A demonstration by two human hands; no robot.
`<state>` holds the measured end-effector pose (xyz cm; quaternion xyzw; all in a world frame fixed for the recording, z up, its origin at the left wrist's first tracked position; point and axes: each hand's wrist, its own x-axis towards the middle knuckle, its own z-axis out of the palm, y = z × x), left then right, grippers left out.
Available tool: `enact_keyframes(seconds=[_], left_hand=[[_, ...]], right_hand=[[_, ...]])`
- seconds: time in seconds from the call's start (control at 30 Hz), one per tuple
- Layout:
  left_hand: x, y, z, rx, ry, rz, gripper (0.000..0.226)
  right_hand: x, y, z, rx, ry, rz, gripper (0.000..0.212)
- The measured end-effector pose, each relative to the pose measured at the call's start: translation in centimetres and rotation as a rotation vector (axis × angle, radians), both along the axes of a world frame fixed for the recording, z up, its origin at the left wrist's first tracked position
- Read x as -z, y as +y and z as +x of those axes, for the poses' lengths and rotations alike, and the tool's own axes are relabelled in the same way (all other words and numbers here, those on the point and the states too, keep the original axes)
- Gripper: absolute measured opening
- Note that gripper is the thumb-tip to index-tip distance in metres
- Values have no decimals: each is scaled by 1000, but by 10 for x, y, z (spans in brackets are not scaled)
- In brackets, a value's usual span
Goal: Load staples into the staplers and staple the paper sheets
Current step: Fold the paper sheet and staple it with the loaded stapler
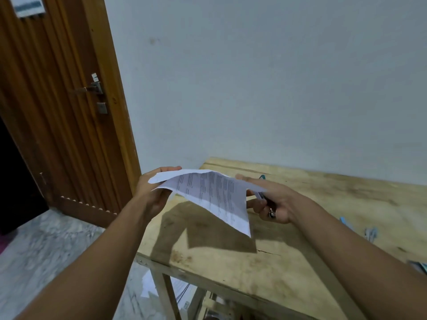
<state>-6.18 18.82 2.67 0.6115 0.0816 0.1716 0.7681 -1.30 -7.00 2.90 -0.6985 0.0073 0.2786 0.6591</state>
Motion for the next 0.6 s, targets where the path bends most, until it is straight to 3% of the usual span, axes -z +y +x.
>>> enact_keyframes(seconds=[0.07,0.17,0.27,0.37,0.43,0.5,0.6], left_hand=[[-1,3,5,9,22,-91,25],[-2,8,7,-5,47,-435,30],[8,8,-4,192,60,-751,70],[26,-7,-17,366,86,-754,99],[29,-26,-24,440,69,-761,104],[26,-47,-26,447,69,-787,88],[17,-73,-21,328,135,-598,29]], right_hand=[[3,4,1,83,1,20,24],[3,9,6,249,-63,105,21],[-2,11,9,364,-67,250,18],[-10,12,8,421,-99,298,17],[-12,12,8,432,-116,300,16],[-14,13,7,418,-137,282,15],[-14,14,6,381,-201,210,18]])
